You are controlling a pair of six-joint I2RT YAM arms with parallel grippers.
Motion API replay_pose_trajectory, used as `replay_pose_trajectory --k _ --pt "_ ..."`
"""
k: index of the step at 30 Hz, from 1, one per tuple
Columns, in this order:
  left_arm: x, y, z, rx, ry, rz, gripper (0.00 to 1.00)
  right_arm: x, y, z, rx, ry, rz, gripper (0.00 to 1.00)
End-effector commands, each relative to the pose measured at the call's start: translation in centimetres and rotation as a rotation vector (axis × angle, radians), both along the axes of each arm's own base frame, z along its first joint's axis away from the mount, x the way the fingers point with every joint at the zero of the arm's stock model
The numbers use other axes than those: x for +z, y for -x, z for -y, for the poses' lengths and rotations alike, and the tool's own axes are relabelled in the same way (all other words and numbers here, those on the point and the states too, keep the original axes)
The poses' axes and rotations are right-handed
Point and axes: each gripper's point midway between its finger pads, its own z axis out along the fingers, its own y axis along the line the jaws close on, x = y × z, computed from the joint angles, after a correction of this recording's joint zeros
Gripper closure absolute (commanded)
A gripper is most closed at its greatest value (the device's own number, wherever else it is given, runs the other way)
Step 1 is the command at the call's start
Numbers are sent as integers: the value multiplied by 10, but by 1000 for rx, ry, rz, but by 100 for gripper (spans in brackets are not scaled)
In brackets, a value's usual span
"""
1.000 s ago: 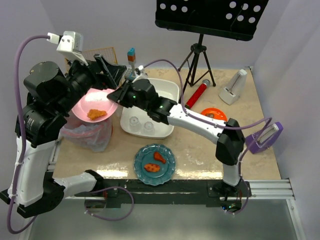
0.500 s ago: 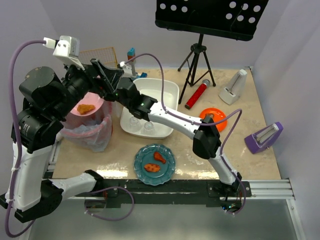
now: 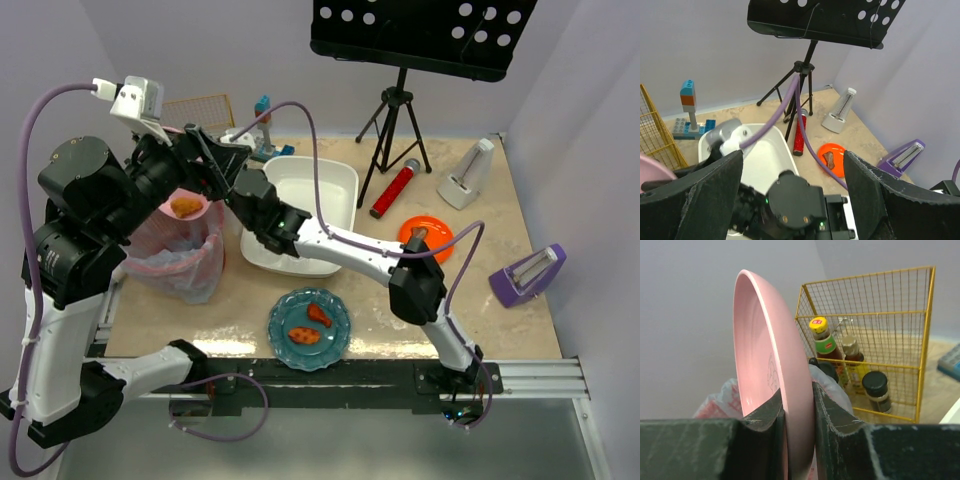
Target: Clear the kitchen counter
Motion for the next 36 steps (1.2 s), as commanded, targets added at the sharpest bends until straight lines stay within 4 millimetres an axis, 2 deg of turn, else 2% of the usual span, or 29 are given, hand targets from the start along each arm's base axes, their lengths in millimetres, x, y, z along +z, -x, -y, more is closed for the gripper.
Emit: replay_pose_trajectory --k 1,6,12,23,26,31,33,36 --pt "14 6 2 -30 4 46 15 91 43 15 -85 -17 314 100" --pt "17 7 3 -38 7 51 15 91 59 21 -122 35 407 100" --pt "15 6 3 -33 2 45 15 94 57 34 -193 60 438 100" --pt "14 3 0 -12 -2 42 15 105 66 35 -246 92 511 100" --pt "13 3 -1 -10 -6 41 15 109 63 47 -283 31 458 100" --pt "14 3 -1 -7 1 51 15 134 62 74 -239 -115 369 100" --pt "17 4 -1 -10 12 64 15 141 52 88 -197 -205 287 100" --pt "17 4 0 -15 20 72 15 139 27 116 -129 -315 179 100"
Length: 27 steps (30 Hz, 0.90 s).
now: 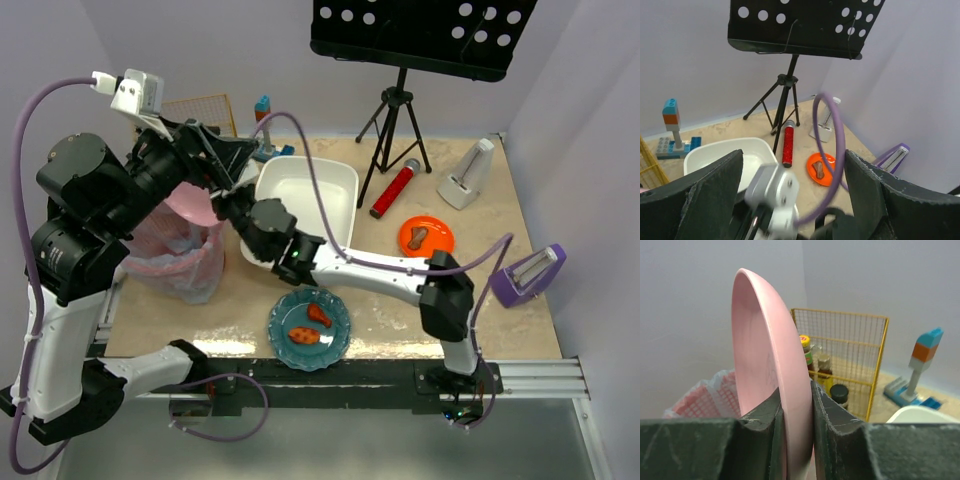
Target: Clear the kitchen counter
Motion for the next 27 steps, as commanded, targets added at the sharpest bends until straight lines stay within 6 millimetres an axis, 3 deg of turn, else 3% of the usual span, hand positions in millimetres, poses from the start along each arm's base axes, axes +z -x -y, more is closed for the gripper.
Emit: replay_pose_trajectory --k 1,6,9,16,22,27 --pt "1 5 -8 20 -5 22 15 102 -37 96 67 -525 -123 100" --pt "-8 2 -1 -5 -6 -1 15 73 -72 144 10 -592 -216 100" --pt "-11 3 0 -12 -5 -7 15 41 -98 164 -28 -626 -317 100" --pt "-14 7 0 -20 0 -16 15 -50 -151 175 -107 -595 -555 100" --pt "-19 11 -3 -14 -2 -27 15 -122 -176 182 -166 -580 -725 100" --pt "-21 12 -3 -19 -1 -32 15 -170 -185 189 -199 -583 -840 100"
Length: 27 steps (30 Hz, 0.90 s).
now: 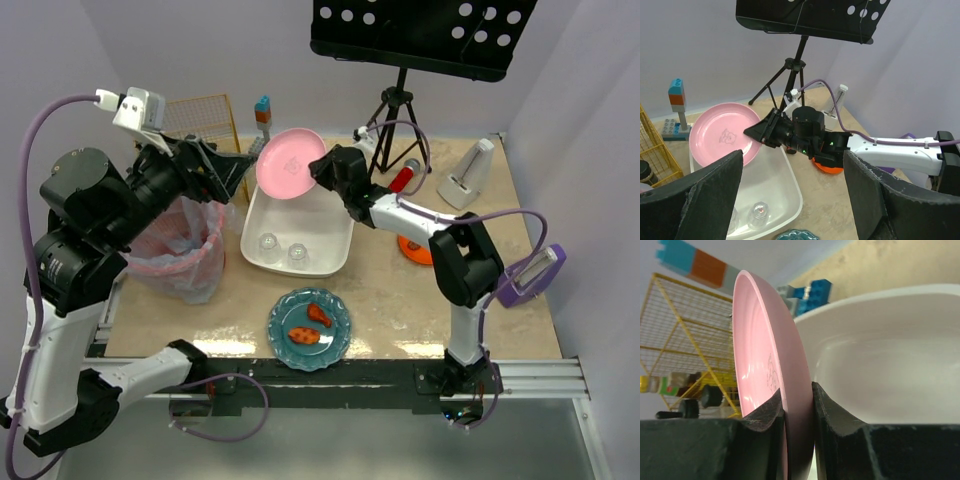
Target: Clear the kitchen counter
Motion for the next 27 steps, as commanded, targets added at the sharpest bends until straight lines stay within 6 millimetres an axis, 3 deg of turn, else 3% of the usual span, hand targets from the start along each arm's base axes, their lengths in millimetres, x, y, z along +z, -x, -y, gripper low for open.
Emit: replay_pose_trajectory --k 1,8,23,25,27 --pt "2 4 0 -9 15 8 15 3 -1 2 -1 -116 -48 100" --pt "-2 2 2 -15 13 -4 15 -50 2 16 -30 -73 -158 100" --pt "-6 -4 10 -33 13 -19 15 -103 12 25 -47 -27 -270 100" --pt "-6 -4 9 -30 10 -21 15 -109 12 23 -43 -21 -287 94" --pt "-7 -4 9 -29 6 -22 15 -115 11 22 -40 -14 -301 82"
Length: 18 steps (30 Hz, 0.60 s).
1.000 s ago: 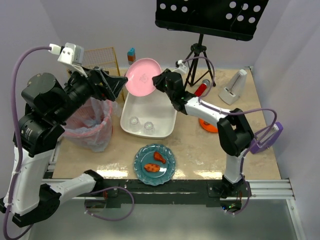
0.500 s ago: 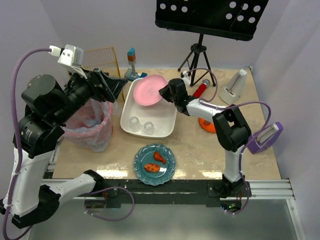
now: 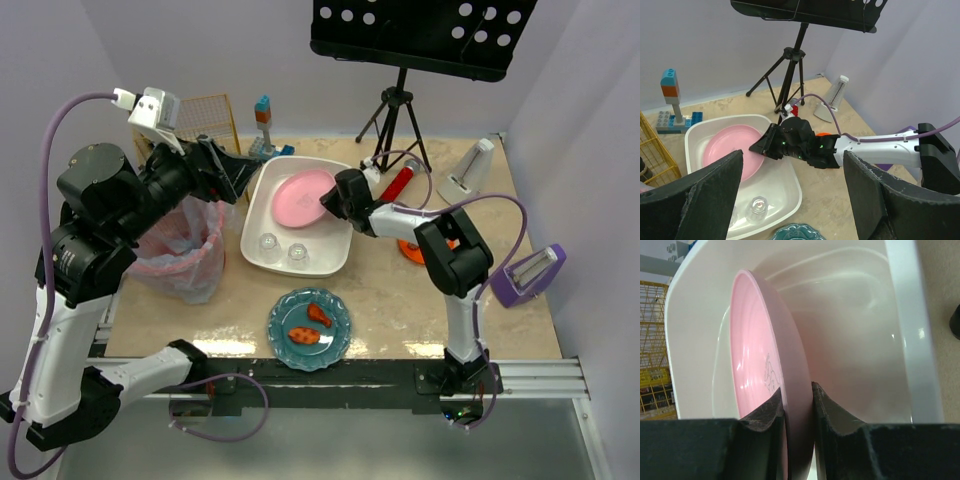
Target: Clear the kitchen counter
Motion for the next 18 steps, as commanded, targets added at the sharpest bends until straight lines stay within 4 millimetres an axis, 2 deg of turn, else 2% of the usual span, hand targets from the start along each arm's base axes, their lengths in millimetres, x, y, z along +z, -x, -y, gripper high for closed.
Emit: replay_pose_trajectory --k 1,7,14,18 --pt "7 2 1 -8 24 17 15 7 -7 -6 -1 -40 -3 77" --pt "4 2 1 -6 16 13 15 1 -8 -9 14 -31 -12 54" --pt "1 3 -1 -2 10 13 15 7 -11 -8 29 2 -5 27" --pt "0 4 -4 6 7 15 15 17 -13 1 7 60 6 21"
